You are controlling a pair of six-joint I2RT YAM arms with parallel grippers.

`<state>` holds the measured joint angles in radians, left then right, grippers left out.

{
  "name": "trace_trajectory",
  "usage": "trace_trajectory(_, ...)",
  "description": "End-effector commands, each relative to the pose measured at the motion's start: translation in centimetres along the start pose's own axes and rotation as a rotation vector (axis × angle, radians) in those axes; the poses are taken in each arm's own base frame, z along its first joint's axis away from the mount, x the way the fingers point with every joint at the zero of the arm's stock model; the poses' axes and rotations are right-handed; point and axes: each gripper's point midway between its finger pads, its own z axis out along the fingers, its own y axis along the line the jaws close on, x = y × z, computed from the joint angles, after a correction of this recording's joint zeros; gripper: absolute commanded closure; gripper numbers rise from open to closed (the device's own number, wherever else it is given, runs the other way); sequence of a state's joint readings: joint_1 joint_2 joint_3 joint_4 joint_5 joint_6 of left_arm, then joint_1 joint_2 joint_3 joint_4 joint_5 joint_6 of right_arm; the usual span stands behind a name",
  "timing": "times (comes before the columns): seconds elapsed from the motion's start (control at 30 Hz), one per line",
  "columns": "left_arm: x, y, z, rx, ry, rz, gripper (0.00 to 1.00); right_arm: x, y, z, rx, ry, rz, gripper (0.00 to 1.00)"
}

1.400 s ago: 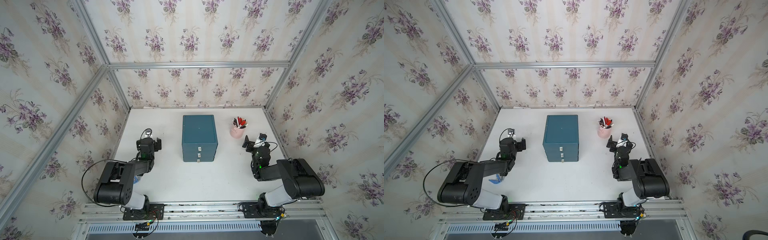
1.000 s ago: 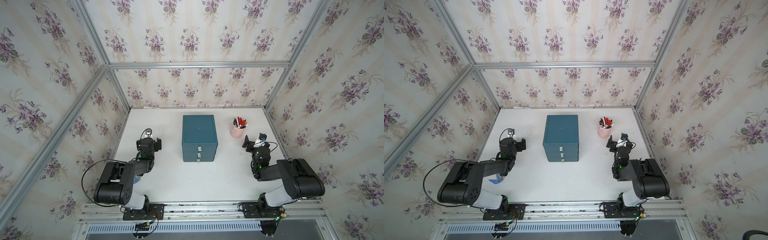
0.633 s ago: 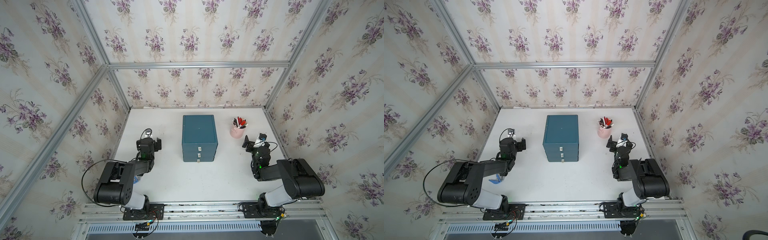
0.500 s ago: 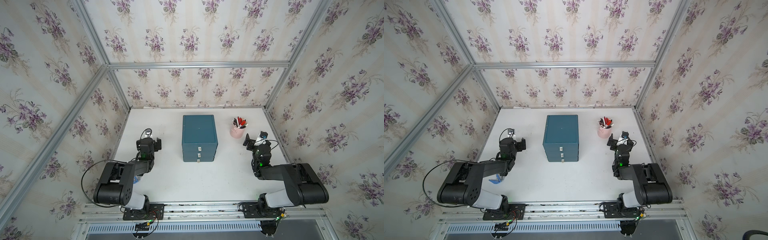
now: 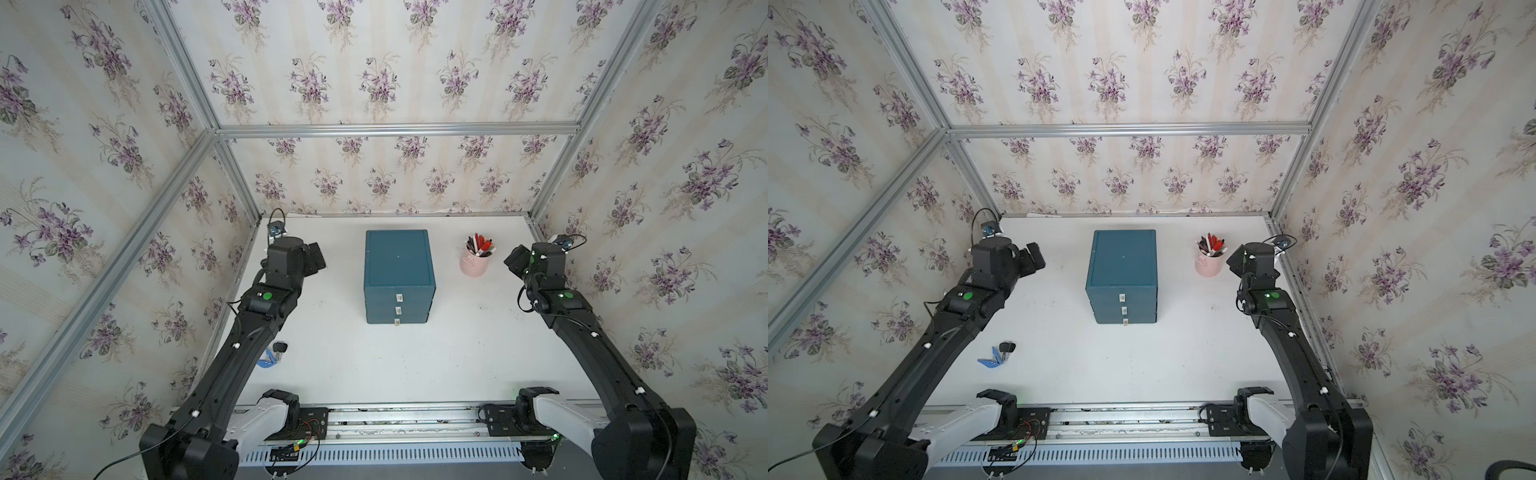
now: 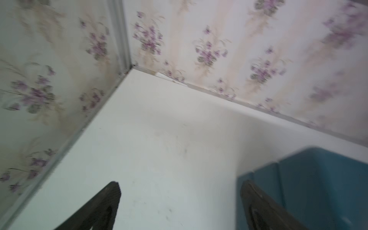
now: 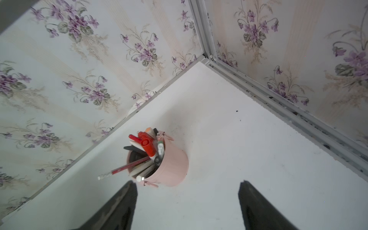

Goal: Take the seed bags out of the drawer
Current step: Open the drawer in the storage box.

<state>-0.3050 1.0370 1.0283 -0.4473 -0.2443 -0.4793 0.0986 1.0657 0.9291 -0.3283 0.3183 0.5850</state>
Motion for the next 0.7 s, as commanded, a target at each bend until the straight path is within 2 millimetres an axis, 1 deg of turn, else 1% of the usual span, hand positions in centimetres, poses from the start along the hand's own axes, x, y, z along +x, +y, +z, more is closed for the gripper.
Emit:
trace_trajectory(0.0, 5.1, -3.6, -3.0, 0.141, 0.207, 0.019, 0.01, 4.4, -0.9, -4.3, 0.048, 0.238, -0.135, 0.25)
trace_trajectory(0.03, 5.6, -4.9, -3.8, 0.188, 0.232, 0.032, 0.00, 4.7, 0.2, -5.9, 0.012, 0.252, -0.160, 0.26)
trace_trajectory(0.1, 6.9, -7.3, -5.4, 0.269, 0.274, 0.085, 0.00, 5.4, 3.1, -9.9, -0.088, 0.287, -0.199, 0.29)
trace_trajectory(0.13, 7.4, -8.3, -6.1, 0.301, 0.291, 0.111, 0.00, 6.1, 4.7, -11.6, -0.146, 0.315, -0.217, 0.31)
trace_trajectory(0.2, 8.5, -10.1, -7.1, 0.362, 0.321, 0.150, 0.00, 9.3, 8.0, -15.2, -0.266, 0.407, -0.278, 0.35)
trace_trajectory(0.27, 9.0, -11.2, -7.5, 0.397, 0.348, 0.151, 0.00, 12.5, 10.5, -18.1, -0.346, 0.478, -0.325, 0.38)
trace_trajectory(0.33, 8.9, -11.9, -7.4, 0.403, 0.369, 0.130, 0.00, 15.9, 12.7, -21.0, -0.420, 0.539, -0.358, 0.41)
trace_trajectory(0.4, 8.3, -12.5, -7.2, 0.401, 0.367, 0.111, 0.00, 18.6, 14.2, -23.1, -0.478, 0.594, -0.371, 0.43)
trace_trajectory(0.43, 8.0, -12.7, -7.0, 0.395, 0.363, 0.096, 0.01, 19.9, 14.8, -23.6, -0.497, 0.618, -0.380, 0.44)
trace_trajectory(0.47, 7.8, -13.1, -6.7, 0.395, 0.360, 0.088, 0.01, 21.0, 15.3, -23.8, -0.505, 0.637, -0.388, 0.46)
trace_trajectory(0.53, 7.8, -14.2, -6.3, 0.416, 0.379, 0.093, 0.03, 23.0, 16.4, -23.5, -0.521, 0.660, -0.404, 0.48)
trace_trajectory(0.6, 7.9, -14.9, -6.0, 0.421, 0.398, 0.105, 0.07, 23.7, 17.7, -23.0, -0.529, 0.641, -0.422, 0.52)
trace_trajectory(0.67, 8.3, -14.9, -5.4, 0.405, 0.411, 0.107, 0.11, 24.0, 19.0, -22.4, -0.528, 0.611, -0.445, 0.55)
